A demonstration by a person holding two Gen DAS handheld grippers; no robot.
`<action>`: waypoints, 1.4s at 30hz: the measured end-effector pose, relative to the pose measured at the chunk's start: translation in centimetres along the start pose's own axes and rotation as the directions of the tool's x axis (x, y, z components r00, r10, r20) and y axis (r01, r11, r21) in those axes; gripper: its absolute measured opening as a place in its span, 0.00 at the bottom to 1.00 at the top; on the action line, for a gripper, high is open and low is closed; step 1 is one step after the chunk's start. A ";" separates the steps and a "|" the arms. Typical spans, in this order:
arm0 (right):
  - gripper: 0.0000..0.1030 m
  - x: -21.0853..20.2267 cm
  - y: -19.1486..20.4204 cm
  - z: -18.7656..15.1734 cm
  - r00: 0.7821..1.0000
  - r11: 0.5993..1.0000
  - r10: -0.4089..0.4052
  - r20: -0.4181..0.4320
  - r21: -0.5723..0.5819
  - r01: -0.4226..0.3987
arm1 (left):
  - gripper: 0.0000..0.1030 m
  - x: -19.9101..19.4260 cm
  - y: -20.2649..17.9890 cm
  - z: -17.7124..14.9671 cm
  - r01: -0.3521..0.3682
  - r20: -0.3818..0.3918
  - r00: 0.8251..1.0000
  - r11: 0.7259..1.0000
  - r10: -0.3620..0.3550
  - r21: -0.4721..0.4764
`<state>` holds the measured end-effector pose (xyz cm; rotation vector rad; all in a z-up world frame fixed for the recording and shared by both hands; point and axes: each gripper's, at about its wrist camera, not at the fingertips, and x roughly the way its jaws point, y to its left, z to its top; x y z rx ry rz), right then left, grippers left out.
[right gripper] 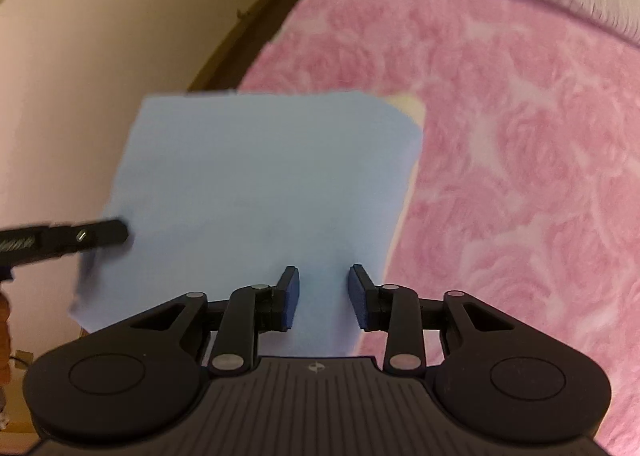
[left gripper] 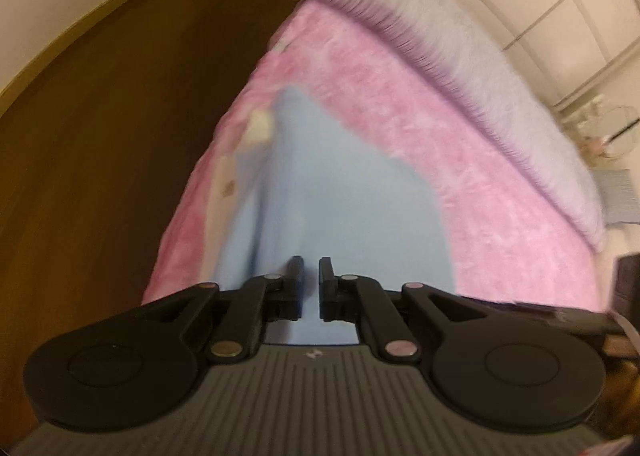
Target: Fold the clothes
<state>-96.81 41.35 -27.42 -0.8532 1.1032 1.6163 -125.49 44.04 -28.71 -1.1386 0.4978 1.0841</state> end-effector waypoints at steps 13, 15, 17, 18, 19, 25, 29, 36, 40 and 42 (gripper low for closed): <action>0.36 -3.6 1.8 -2.9 0.998 0.993 0.060 -0.036 -0.102 -0.063 | 0.03 -3.3 0.5 -3.9 -0.015 -0.024 1.000 0.999 0.014 -0.050; 0.36 -1.8 2.0 -3.6 0.995 0.993 0.038 -0.089 -0.111 -0.048 | 0.00 -2.4 1.1 -4.9 -0.035 -0.040 0.999 0.996 0.032 -0.085; 0.37 -1.5 2.2 -3.8 0.995 0.993 0.033 -0.089 -0.112 -0.043 | 0.00 -2.5 0.5 -4.6 -0.050 -0.026 0.999 0.995 0.048 -0.089; 0.37 -2.0 2.3 -3.7 0.997 0.992 0.036 -0.074 -0.117 -0.045 | 0.02 -3.0 -0.1 -4.5 -0.058 -0.012 0.998 0.995 0.057 -0.075; 0.37 -2.5 2.3 -3.5 0.997 0.992 0.040 -0.059 -0.121 -0.047 | 0.06 -3.4 -0.7 -4.3 -0.070 -0.004 0.998 0.996 0.070 -0.060; 0.57 -6.4 1.6 -3.5 0.998 0.992 0.063 0.000 -0.110 -0.063 | 0.30 -7.1 -4.5 -4.1 -0.179 0.025 0.984 0.984 0.179 -0.004; 0.77 -8.8 1.4 -4.4 0.997 0.990 0.076 0.021 -0.124 -0.073 | 0.44 -10.0 -7.8 -5.6 -0.236 0.064 0.970 0.972 0.234 0.026; 0.86 -13.6 0.6 -6.0 0.990 0.972 0.126 0.059 -0.207 -0.112 | 0.58 -14.9 -15.0 -9.9 -0.365 0.126 0.925 0.931 0.359 0.020; 0.86 -17.0 -0.8 -7.1 0.986 0.964 0.141 0.085 -0.239 -0.117 | 0.62 -17.0 -19.7 -12.7 -0.402 0.167 0.904 0.916 0.394 0.012; 0.86 -18.6 -1.8 -7.7 0.984 0.961 0.147 0.096 -0.249 -0.120 | 0.65 -18.0 -21.8 -14.0 -0.415 0.191 0.894 0.910 0.406 0.008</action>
